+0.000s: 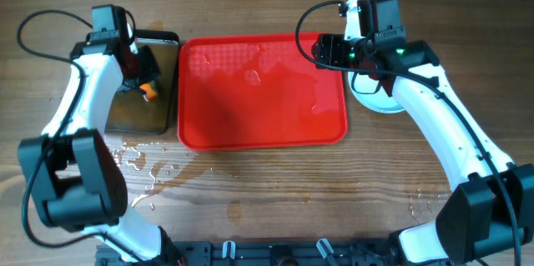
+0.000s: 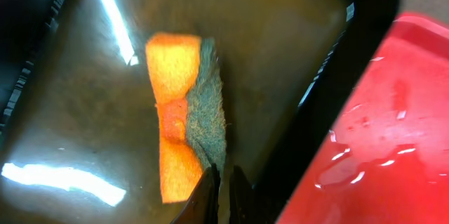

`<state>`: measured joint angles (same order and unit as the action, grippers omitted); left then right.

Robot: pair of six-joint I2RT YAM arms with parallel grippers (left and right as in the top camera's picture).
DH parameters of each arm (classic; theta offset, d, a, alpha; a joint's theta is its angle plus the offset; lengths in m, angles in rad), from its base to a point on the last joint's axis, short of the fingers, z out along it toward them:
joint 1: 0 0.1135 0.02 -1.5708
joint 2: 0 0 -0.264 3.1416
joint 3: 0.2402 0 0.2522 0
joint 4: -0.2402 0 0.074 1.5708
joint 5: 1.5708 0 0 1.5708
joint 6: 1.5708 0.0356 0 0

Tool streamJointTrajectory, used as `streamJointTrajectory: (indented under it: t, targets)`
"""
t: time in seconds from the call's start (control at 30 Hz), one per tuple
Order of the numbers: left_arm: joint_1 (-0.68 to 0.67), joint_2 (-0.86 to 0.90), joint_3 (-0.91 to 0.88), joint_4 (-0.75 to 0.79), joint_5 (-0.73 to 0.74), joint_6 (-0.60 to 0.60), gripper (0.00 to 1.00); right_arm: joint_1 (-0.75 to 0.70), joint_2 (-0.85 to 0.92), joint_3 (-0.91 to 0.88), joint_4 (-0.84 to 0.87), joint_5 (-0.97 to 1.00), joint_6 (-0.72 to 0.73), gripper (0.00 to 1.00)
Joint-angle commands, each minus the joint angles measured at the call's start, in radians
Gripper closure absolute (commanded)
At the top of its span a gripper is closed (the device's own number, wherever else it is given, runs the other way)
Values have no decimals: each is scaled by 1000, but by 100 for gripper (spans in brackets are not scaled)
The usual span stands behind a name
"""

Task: Clean dirty plates on tray and stack at the side
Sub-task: 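Lower the sponge into the basin water and release it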

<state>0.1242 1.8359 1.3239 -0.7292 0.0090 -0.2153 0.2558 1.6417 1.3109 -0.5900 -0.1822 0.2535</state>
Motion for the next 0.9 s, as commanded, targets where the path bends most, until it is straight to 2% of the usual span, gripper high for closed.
streamJointTrajectory:
  t: [0.0,0.37,0.63,0.77,0.87]
  targets:
    - [-4,48,-4,3,16,0,96,-1,-9,16,-2,6,-27,17]
    - [-4,66,-18,-44,14,8,96,-1,-9,16,-4,6,-44,17]
    - [-3,66,-18,-153,-117,-6,96,0,-9,16,-6,6,-45,17]
    - [2,66,-18,-178,-211,-81,96,-1,-9,16,-6,6,-44,17]
    - [12,66,-18,-178,-214,-85,96,-1,-9,16,-6,6,-45,17]
